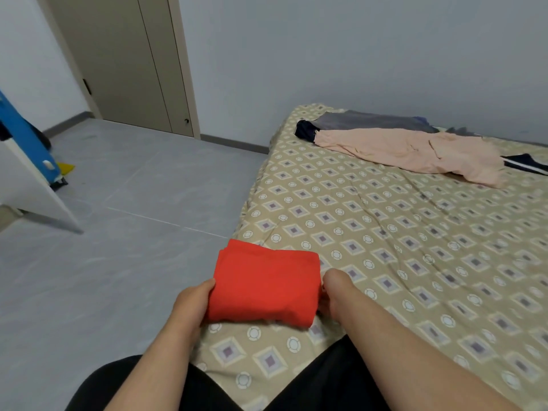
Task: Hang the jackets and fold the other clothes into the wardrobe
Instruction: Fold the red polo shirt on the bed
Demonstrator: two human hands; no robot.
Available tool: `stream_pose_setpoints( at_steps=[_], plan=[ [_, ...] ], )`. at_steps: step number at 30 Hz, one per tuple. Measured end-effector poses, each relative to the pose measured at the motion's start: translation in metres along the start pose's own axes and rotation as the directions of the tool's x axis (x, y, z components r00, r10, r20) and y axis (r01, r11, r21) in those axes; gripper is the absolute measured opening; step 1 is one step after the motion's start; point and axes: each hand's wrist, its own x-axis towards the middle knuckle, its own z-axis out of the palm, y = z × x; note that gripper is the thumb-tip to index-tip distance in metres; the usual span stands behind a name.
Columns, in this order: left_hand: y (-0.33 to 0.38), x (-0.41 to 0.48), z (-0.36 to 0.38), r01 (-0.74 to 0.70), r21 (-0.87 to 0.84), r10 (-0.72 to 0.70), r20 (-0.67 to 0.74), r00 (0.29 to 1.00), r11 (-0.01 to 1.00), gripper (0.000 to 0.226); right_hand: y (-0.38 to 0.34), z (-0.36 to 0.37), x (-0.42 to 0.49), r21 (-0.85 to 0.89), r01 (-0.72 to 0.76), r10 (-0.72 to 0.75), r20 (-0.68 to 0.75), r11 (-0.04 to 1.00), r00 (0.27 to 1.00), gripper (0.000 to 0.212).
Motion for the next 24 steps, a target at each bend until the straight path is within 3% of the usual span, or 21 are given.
stream_pose_setpoints(
  at_steps=[4,8,10,12,16,20,24],
  plan=[
    [0.004,-0.017,-0.014,0.149,-0.048,-0.14,0.158,0.978,0.988,0.024,-0.001,-0.023,-0.031,-0.234,-0.119,0.156,0.146,0.965,0.977,0.008],
    [0.001,-0.02,-0.021,0.241,-0.056,-0.211,0.315,0.925,0.969,0.026,0.003,-0.024,-0.045,-0.467,-0.103,0.257,0.278,0.878,0.926,0.005],
    [-0.002,-0.02,-0.019,0.217,-0.085,-0.174,0.352,0.92,0.973,0.027,0.007,-0.021,-0.045,-0.583,-0.072,0.277,0.272,0.81,0.922,0.016],
    [-0.004,-0.019,-0.014,0.182,-0.137,-0.124,0.354,0.927,0.974,0.026,0.01,-0.018,-0.044,-0.556,-0.099,0.302,0.287,0.825,0.909,0.023],
    [-0.009,-0.018,-0.002,0.15,-0.241,-0.081,0.274,0.958,0.959,0.018,0.016,-0.017,-0.047,-0.332,-0.257,0.37,0.347,0.908,0.862,0.013],
    [-0.011,-0.017,0.003,0.163,-0.281,-0.084,0.273,0.958,0.946,0.013,0.019,-0.017,-0.044,-0.286,-0.294,0.387,0.367,0.912,0.846,0.008],
    [-0.011,-0.011,0.002,0.157,-0.367,-0.062,0.259,0.964,0.917,0.015,0.02,-0.012,-0.038,-0.292,-0.299,0.392,0.352,0.909,0.85,0.023]
  ],
)
